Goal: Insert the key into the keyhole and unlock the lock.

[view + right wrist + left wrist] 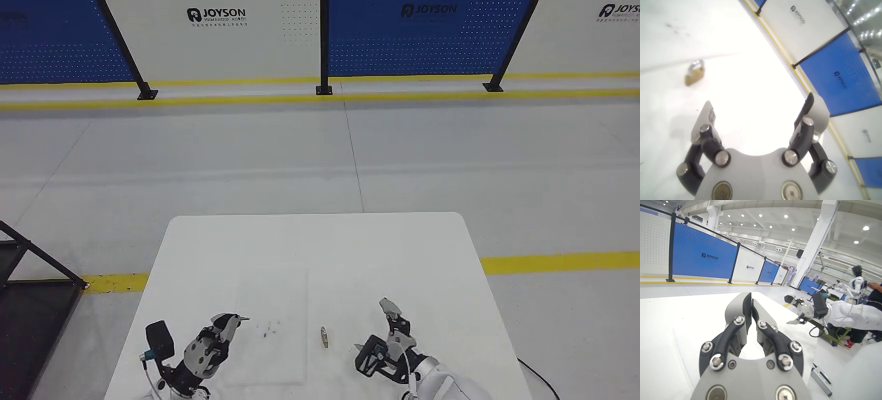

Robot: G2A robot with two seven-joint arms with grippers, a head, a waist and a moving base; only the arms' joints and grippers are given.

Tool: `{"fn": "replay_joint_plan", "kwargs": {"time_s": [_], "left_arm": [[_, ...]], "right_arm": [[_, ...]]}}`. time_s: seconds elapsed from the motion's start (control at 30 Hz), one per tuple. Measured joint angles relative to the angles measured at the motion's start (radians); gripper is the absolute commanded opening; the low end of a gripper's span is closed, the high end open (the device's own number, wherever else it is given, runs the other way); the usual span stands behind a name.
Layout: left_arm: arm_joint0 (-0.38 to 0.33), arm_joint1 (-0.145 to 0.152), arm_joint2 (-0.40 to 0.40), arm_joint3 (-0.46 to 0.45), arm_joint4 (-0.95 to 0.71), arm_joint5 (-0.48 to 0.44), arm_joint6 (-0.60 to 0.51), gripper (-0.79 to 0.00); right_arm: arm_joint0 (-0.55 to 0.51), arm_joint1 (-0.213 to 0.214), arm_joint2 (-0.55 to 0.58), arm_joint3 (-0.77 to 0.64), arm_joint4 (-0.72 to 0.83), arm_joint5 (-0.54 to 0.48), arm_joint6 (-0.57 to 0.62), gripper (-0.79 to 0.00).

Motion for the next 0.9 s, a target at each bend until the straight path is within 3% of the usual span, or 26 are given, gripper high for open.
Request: {"fn": "replay_joint_plan", "kwargs": {"time_s": [0.17,0.33,0.63,0.9], "left_arm": [[0.008,0.001,-0.006,-0.002,-0.010,0.004,0.005,-0.785],[0.008,0.001,-0.006,-0.002,-0.009,0.004,0.005,-0.785],[0.008,0.001,-0.006,-0.002,-0.009,0.004,0.005,-0.785],[0.008,0.001,-0.006,-0.002,-0.009,0.004,0.005,-0.785]], "right_arm": [[0.058,-0.016,-0.126,0.056,-0.036,-0.041,0.033,0.000],[0.127,-0.036,-0.198,0.115,0.077,-0.108,0.059,0.000],[0.204,-0.061,-0.222,0.192,0.337,-0.124,0.091,0.000],[0.270,-0.082,-0.258,0.280,0.453,-0.091,0.091,0.000]]}}
